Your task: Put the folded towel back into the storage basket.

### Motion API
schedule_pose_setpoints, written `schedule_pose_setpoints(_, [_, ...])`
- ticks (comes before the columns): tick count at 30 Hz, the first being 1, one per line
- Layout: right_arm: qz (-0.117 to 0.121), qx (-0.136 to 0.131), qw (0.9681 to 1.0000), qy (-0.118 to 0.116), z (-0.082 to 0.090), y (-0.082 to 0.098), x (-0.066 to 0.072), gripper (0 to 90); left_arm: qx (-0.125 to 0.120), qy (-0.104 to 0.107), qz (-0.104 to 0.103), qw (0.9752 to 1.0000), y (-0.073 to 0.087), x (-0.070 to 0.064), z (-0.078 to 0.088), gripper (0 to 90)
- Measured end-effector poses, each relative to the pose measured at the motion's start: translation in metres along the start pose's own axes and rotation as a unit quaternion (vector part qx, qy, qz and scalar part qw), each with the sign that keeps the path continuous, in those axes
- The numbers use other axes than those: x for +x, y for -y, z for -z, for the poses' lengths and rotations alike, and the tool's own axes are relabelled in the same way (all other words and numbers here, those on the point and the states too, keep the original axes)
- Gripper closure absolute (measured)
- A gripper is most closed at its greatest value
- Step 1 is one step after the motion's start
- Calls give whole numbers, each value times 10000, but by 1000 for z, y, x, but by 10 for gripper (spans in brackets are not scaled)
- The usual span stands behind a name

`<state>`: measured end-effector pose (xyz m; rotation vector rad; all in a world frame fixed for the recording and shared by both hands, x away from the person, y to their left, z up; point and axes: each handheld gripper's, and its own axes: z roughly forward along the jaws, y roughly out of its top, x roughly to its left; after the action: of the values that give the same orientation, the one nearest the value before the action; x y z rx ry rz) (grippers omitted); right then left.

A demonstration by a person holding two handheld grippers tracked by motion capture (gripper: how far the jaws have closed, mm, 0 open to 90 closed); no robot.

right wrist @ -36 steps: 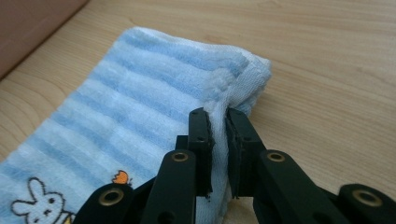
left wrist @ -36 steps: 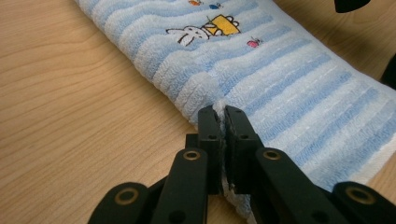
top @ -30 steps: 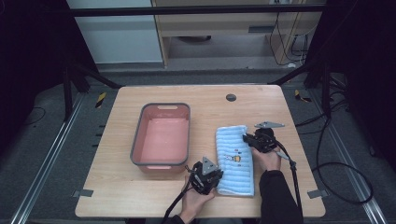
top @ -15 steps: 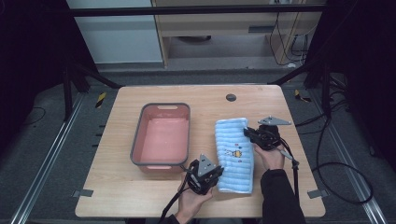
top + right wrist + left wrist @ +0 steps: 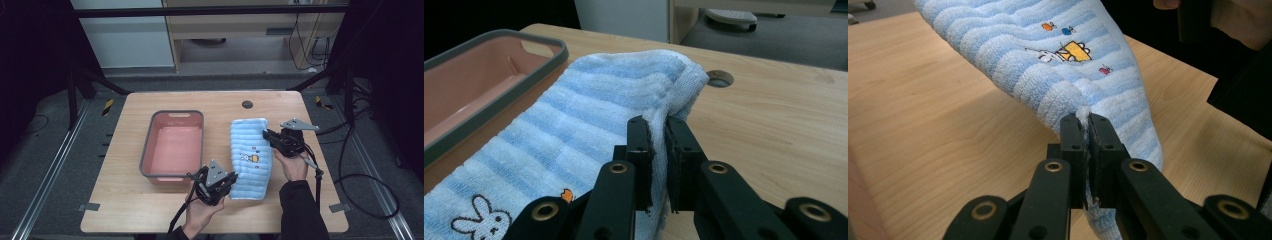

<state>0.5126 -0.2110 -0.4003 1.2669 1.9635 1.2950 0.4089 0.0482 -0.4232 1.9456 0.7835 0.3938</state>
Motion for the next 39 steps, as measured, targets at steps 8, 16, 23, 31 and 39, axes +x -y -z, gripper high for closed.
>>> schedule_pose_setpoints(8, [19, -168, 9999, 33, 5, -19, 7, 824, -152, -49, -79, 9998, -14, 5, 12, 862])
schedule_pose_setpoints(16, [24, -334, 9994, 52, 8, -37, 15, 825, -280, -120, -106, 9995, -25, 14, 24, 863])
schedule_pose_setpoints(23, [53, -469, 9989, 62, 8, -52, 23, 825, -380, -205, -104, 9990, -32, 23, 34, 862])
schedule_pose_setpoints(31, [65, -566, 9984, 42, 4, -63, 33, 825, -510, -314, -79, 9982, -38, 31, 47, 862])
schedule_pose_setpoints(39, [149, -666, 9977, 21, 0, -77, 44, 825, -612, -406, -66, 9973, -41, 41, 56, 862])
